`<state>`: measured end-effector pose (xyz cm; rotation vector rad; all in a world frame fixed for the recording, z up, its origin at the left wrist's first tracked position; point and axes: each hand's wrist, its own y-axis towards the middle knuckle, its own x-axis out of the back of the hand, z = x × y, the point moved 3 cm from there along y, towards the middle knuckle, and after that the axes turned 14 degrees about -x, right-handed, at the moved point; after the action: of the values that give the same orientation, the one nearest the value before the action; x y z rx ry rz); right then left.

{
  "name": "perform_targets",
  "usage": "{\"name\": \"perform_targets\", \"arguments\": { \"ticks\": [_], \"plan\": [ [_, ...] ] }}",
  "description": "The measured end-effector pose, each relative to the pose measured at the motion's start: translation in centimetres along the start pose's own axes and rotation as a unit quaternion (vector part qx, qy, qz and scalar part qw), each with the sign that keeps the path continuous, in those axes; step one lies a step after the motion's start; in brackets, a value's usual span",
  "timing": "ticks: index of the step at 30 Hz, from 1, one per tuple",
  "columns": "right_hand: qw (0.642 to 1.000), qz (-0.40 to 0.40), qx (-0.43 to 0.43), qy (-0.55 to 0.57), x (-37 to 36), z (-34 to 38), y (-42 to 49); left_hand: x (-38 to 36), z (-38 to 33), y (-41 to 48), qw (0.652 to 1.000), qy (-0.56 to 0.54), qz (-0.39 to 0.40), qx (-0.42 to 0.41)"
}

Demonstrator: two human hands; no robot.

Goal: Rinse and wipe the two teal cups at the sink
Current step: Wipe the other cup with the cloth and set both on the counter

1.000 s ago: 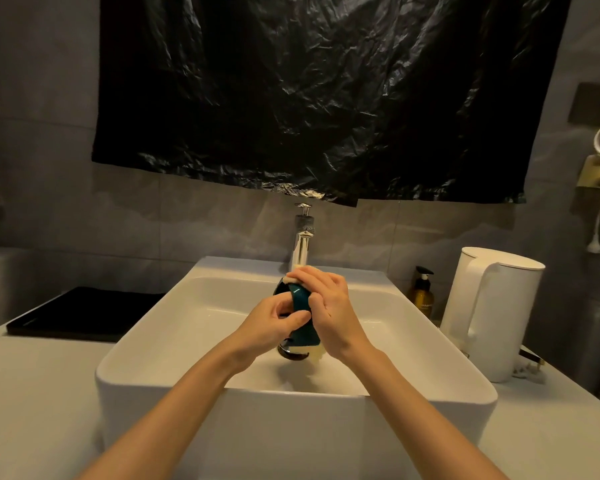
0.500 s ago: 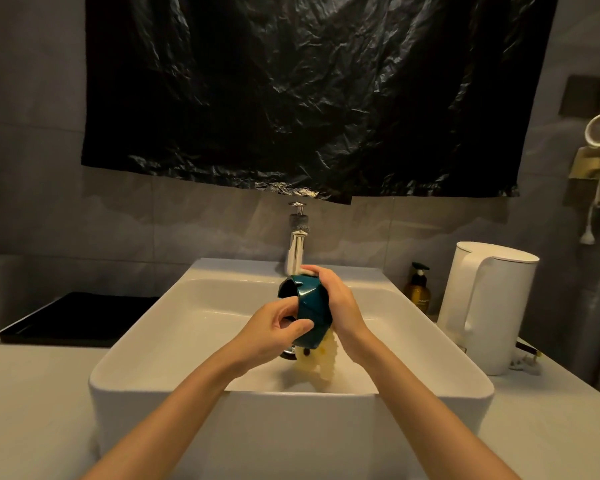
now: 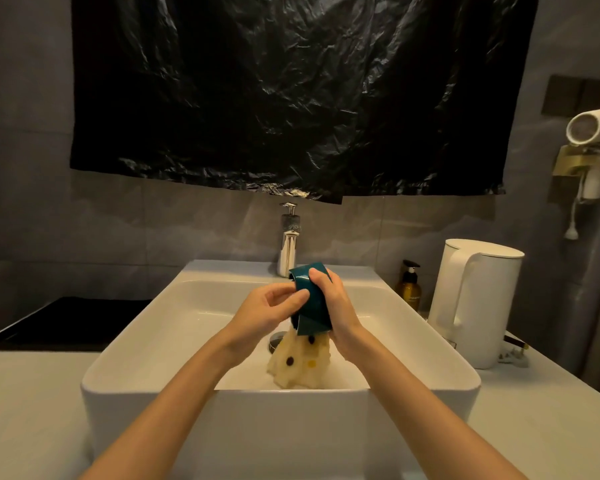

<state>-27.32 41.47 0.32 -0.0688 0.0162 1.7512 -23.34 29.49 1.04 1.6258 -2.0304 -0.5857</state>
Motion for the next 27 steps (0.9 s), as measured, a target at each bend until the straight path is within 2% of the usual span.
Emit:
{"name": "perform_targets", "arguments": {
  "ticks": [5, 8, 10, 12, 15, 19, 23, 27],
  "plan": [
    [0.997, -0.005, 0.062, -0.041, -0.4, 0.1, -0.4, -0.2, 0.2, 0.9, 0.992, -0.108, -0.046, 0.038],
    [0.996, -0.007, 0.083, -0.027, -0.5, 0.6, -0.8, 0.2, 0.2, 1.1, 0.990, -0.116, -0.068, 0.034],
    [0.990, -0.021, 0.136, -0.020, -0.2, 0.7, -1.1, 0.8, 0.4, 1.2, 0.991, -0.105, -0.082, 0.031],
    [0.970, -0.046, 0.223, -0.079, -0.1, 0.5, -1.5, 1.5, 0.5, 1.2, 0.992, -0.081, -0.091, 0.027],
    [0.907, -0.072, 0.339, -0.240, -0.5, 0.0, -1.7, 2.2, 0.7, 1.0, 0.993, -0.052, -0.101, 0.025],
    [0.875, -0.054, 0.327, -0.352, -1.8, -0.1, -0.9, 2.2, 1.0, 0.6, 0.995, 0.027, -0.089, 0.021],
    [0.884, -0.075, 0.306, -0.344, -2.1, 0.0, -1.0, 2.4, 1.3, 0.5, 0.992, 0.038, -0.118, 0.024],
    [0.854, -0.051, 0.350, -0.381, -2.0, -0.3, -2.2, 2.9, 1.2, 0.4, 0.989, 0.054, -0.135, 0.036]
  ]
}}
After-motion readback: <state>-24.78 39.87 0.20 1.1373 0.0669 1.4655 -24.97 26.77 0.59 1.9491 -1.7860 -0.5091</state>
